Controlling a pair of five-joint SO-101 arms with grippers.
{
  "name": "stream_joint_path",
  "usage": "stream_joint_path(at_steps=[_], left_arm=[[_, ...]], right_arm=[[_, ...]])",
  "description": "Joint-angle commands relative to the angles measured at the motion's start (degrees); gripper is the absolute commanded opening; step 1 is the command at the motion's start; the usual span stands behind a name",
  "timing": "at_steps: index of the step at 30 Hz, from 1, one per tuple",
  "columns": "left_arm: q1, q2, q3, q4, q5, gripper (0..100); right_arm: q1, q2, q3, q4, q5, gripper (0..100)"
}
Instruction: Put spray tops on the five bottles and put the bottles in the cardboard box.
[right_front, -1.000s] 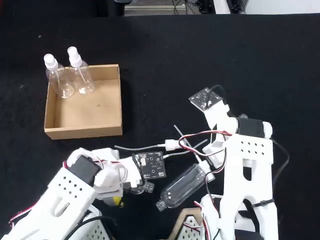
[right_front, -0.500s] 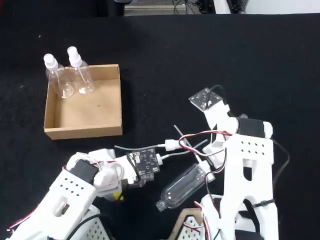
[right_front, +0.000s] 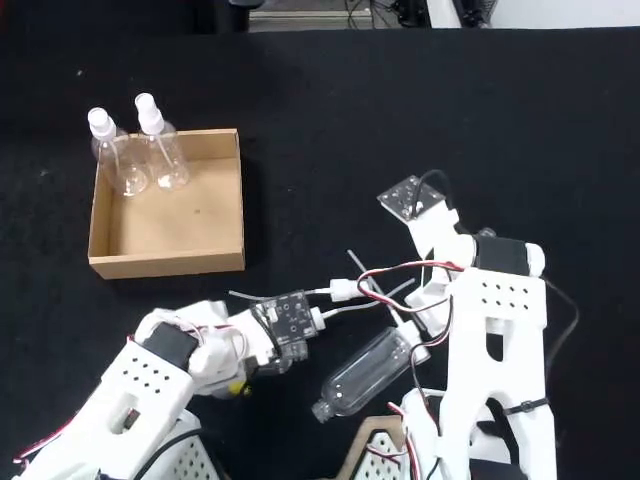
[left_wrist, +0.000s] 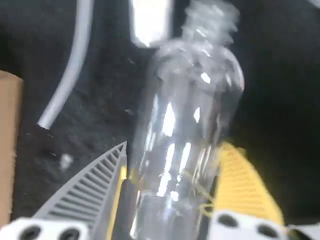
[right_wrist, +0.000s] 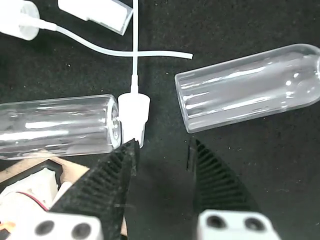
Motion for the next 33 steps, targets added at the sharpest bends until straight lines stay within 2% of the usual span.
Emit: stream_joint_path(at_steps=[1, 4, 8, 10, 13, 18, 21, 24, 29, 33], left_arm=[[-0.92, -0.88, -2.51, 4.84, 0.62, 3], [-0.92, -0.88, -6.37, 8.62, 3.87, 7], [-1.71, -0.88, -14.73, 16.62, 7.65, 7], [-4.09, -0.88, -19.03, 21.54, 7.56, 7], [-11.3, -0.88, -25.19, 25.93, 7.56, 7], [-25.98, -0.88, -31.96, 26.2, 7.91, 7], [-32.04, -0.88, -33.54, 26.2, 8.09, 7], [-35.21, -0.97, -33.8, 26.11, 11.34, 7], [-37.49, -6.07, -32.57, 26.29, 14.07, 7], [-40.92, -13.27, -30.46, 26.46, 13.71, 7]], right_arm=[[0.79, 0.22, -3.12, 0.44, 0.0, 13.9], [-0.35, 0.22, -3.12, 0.26, -1.41, 13.9], [-5.19, 0.22, -3.3, 0.26, -6.68, 13.5], [-8.97, 0.22, -3.47, 0.44, -8.09, 13.5], [-16.09, 0.22, -3.3, 0.26, -10.37, 13.6], [-27.96, 0.22, -2.68, -1.93, -15.03, 13.9], [-34.02, 0.66, -0.31, -6.86, -15.38, 13.9], [-39.74, 0.66, 4.7, -12.31, -15.38, 14.8], [-48.26, 0.66, 9.71, -16.18, -15.3, 26.8], [-52.22, 0.75, 11.47, -17.14, -10.55, 28.6]])
